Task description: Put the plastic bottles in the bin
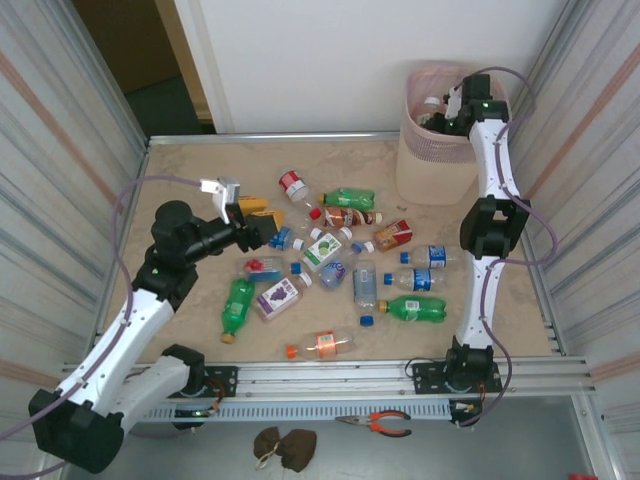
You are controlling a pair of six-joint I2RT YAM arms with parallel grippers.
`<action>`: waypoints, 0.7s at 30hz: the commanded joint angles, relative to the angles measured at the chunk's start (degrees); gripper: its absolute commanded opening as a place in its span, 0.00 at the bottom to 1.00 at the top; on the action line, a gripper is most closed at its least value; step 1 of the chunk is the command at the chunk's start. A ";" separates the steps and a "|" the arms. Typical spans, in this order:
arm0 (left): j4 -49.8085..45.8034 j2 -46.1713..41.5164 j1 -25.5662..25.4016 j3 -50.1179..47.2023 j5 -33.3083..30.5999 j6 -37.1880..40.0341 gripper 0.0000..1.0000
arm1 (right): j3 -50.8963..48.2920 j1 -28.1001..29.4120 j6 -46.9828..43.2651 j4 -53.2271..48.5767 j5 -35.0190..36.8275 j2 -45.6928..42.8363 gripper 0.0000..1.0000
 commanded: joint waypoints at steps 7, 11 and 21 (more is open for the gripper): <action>-2.31 0.80 0.75 2.06 -1.58 1.72 0.72 | 1.90 0.61 -5.49 -10.25 -2.27 1.93 0.01; -4.41 0.92 1.38 2.85 -1.66 1.85 0.72 | 1.90 0.75 -5.49 -12.80 -2.44 1.11 0.08; -13.19 -0.01 3.19 4.86 -1.66 4.73 0.72 | 1.55 0.92 -5.87 -14.31 -2.66 -2.41 0.26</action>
